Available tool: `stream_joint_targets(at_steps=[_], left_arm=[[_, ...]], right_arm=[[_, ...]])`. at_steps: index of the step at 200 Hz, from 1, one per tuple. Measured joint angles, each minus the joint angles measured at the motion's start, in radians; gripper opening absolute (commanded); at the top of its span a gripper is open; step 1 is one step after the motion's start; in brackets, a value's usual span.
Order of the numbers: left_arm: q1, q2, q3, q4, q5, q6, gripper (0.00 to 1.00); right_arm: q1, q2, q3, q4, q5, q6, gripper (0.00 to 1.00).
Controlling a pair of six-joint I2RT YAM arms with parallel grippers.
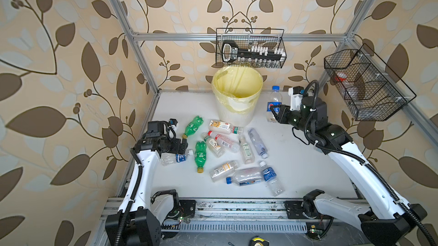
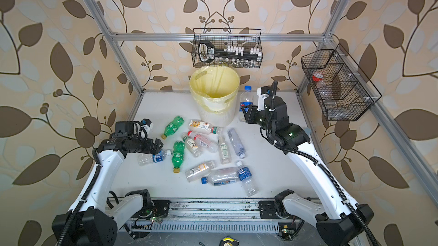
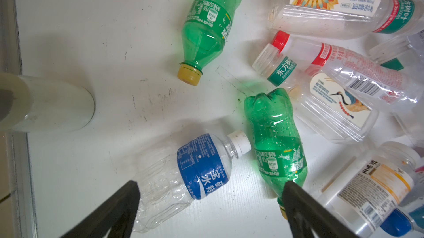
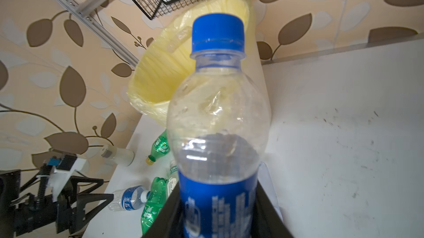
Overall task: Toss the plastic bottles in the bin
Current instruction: 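Carry the bottle with the right gripper over the yellow bin and release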
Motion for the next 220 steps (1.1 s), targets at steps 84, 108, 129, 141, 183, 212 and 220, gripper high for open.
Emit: stream_joint_targets(at_steps=[84,108,129,141,183,212,220], left_arm=[[0.032,0.005,0.000,0.004,-0.002,-0.003,0.99],[0.032,0.008,0.000,0.004,-0.002,-0.003,0.99],[0.032,0.013,0.000,0.004,-0.002,-0.003,0.99],[0.032,0.013,0.000,0.005,-0.002,-0.003,0.99],[0.033,0.013,0.000,0.004,-0.002,-0.003,0.99],[0.045,0.012,0.000,0.005,-0.002,-0.003,0.99],[0.045,0.012,0.000,0.005,-0.002,-0.003,0.99]], right_arm=[[0.071,0.166,0.269,0.052,0.007,0.035,0.32],[0.077,0.222,0.317,0.090,0.004,0.039,0.32],[0.077,0.289,0.376,0.113,0.004,0.044,0.32],[0.077,0.341,0.425,0.122,0.005,0.046,0.33],[0.077,0.610,0.758,0.049,0.019,0.045,0.56],[0.077,0.798,1.008,-0.055,0.003,0.044,0.85],[0.077,0.817,1.027,-0.076,-0.004,0.050,0.95]])
